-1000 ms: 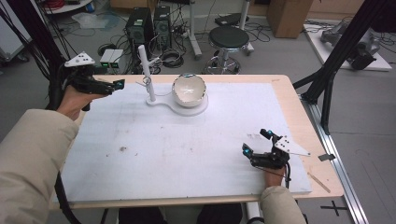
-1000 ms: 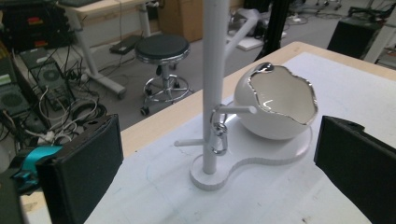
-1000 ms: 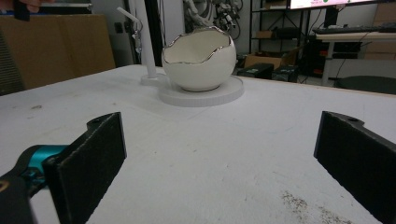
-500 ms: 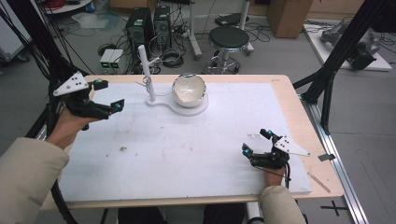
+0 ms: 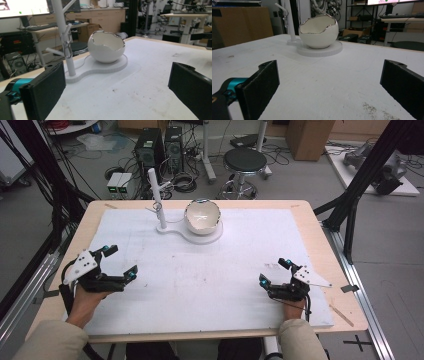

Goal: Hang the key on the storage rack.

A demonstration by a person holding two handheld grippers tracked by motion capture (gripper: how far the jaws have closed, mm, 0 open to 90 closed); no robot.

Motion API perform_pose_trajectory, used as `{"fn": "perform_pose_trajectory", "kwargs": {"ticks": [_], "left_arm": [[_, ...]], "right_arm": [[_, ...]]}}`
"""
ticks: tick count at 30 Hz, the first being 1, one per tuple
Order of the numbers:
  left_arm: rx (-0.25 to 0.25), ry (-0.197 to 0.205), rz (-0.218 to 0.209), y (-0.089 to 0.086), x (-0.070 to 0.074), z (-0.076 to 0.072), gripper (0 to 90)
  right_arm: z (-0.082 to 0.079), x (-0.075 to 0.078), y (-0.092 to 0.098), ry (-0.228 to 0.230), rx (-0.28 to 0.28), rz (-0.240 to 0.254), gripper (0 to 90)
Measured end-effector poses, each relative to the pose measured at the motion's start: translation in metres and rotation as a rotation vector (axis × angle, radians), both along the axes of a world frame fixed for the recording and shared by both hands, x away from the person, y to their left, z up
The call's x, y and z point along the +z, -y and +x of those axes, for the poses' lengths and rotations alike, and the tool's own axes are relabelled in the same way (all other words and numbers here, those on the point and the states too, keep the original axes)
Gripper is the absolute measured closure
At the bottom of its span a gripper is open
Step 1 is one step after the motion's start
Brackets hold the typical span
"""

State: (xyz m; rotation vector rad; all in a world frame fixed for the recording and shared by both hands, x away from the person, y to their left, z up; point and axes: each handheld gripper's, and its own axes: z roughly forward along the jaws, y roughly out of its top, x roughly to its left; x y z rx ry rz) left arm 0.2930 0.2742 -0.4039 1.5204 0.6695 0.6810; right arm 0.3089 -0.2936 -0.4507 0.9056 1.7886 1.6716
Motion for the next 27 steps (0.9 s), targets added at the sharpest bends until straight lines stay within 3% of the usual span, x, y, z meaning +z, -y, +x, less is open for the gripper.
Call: {"fn": "perform_pose_trajectory", "kwargs": {"ticks": [5,10,16,20,27], "left_arm": [[-0.004,0.011,-0.003,-0.002,-0.020,-0.007,1.7],[-0.004,0.060,-0.031,-0.001,-0.032,-0.012,1.7],[0.016,0.045,-0.043,-0.003,-0.048,-0.013,1.7],[0.041,0.058,-0.069,-0.005,-0.050,-0.015,1.7],[0.065,0.055,-0.044,-0.002,-0.049,-0.015,1.7]], "right_arm": [[0.000,0.000,0.000,0.001,0.001,0.000,1.3],[0.000,0.000,0.000,0.003,0.000,-0.002,1.3],[0.000,0.000,0.000,0.001,0.001,-0.001,1.3],[0.000,0.000,0.000,-0.002,0.000,-0.001,1.3],[0.000,0.000,0.000,-0.004,0.002,-0.001,1.3]]}}
